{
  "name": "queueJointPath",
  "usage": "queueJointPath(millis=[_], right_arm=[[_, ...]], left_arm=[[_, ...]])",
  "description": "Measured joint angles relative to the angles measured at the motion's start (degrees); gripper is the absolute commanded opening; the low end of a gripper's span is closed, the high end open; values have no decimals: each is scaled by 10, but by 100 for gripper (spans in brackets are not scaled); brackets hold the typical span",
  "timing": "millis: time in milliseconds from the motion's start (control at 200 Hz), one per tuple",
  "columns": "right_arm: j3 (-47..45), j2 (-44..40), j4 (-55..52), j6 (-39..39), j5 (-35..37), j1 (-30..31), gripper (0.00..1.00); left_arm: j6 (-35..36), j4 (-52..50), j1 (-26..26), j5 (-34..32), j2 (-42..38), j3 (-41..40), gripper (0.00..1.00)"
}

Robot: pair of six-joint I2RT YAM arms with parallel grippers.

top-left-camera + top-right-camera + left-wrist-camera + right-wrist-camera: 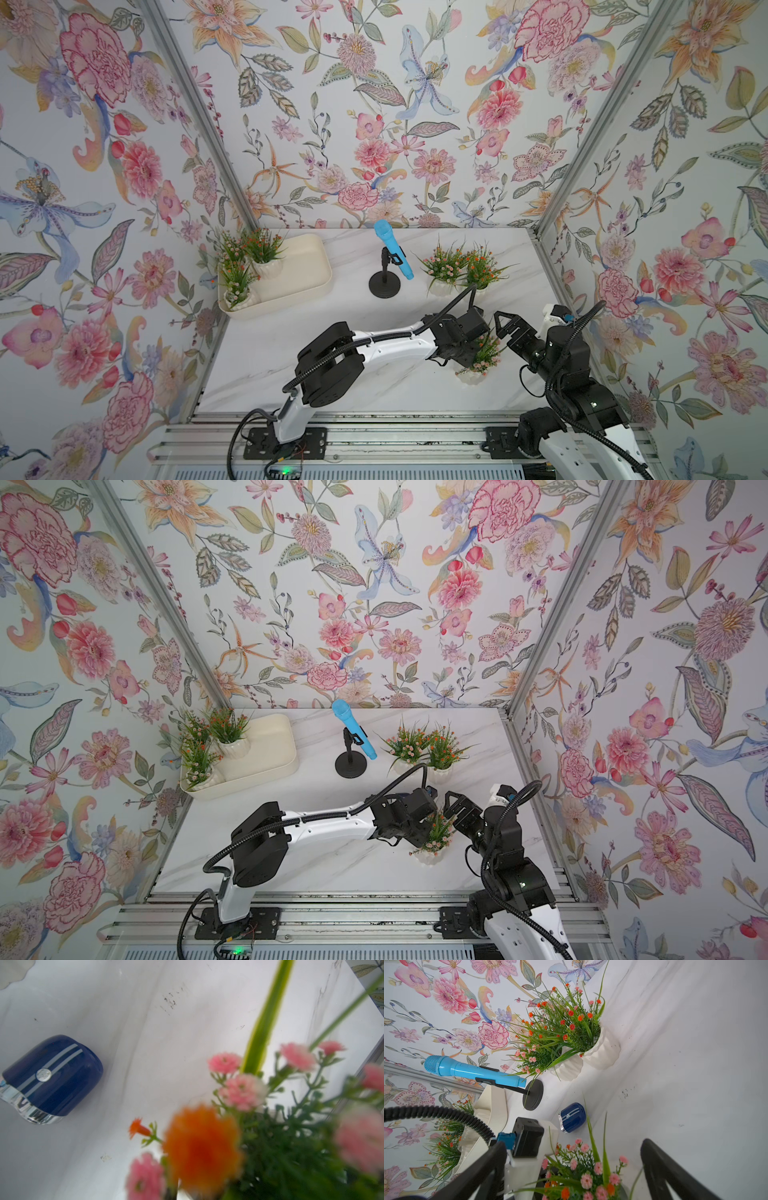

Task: Put the potted gypsophila into the storage box
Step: Pick up the baby's breath potted plant from the center of the board.

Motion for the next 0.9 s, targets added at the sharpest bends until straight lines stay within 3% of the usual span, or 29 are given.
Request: queueJointPath(millis=[380, 585, 901], right_arm=[[23, 9, -16, -21, 12, 0, 100], [68, 42, -15, -50, 14, 0, 100], [109, 131, 35, -86, 2, 2, 100]], left_arm=[[4, -7, -1, -20, 0, 5, 0], [4, -8, 25, -24, -24, -23, 0], [-7, -9, 111, -37, -153, -129, 0]])
